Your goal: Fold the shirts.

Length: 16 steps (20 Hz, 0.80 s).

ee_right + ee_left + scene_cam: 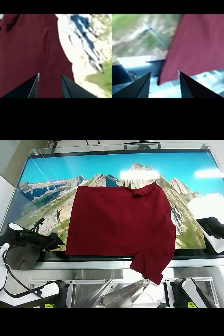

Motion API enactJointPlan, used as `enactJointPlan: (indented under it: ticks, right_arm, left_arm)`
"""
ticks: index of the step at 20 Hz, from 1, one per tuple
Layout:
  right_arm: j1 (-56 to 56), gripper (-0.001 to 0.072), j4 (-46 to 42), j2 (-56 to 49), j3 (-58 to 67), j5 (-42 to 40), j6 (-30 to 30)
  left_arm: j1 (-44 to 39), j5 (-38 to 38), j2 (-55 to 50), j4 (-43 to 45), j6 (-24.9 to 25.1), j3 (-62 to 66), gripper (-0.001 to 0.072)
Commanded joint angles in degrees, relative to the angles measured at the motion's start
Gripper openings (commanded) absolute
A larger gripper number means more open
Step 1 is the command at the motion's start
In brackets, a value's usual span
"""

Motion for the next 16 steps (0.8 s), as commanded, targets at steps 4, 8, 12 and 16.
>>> enactJointPlan:
  ticks: [4, 8, 12, 16]
  right_arm:
    - [-0.31, 0.0425, -3.58, 0.28, -1.07, 4.13, 0.26]
    - [-0.28, 0.0462, -10.95, 0.24, -2.97, 6.34, 2.58]
    - [-0.22, 0.0462, -12.35, -0.70, -10.45, 4.59, 1.88]
    - [-0.20, 0.0461, -13.92, -3.21, -14.08, 0.83, 1.99]
  left_arm:
    - [-5.66, 9.16, -0.11, -0.24, 2.23, -5.66, 0.0366]
    - [-7.82, 8.17, -0.09, -3.30, 2.36, -5.49, 0.0228]
    - [-8.04, 4.09, -0.04, -8.11, 6.60, -5.18, 0.0020]
    - [-8.07, 3.80, -0.07, -13.27, 9.99, -5.20, 0.0020]
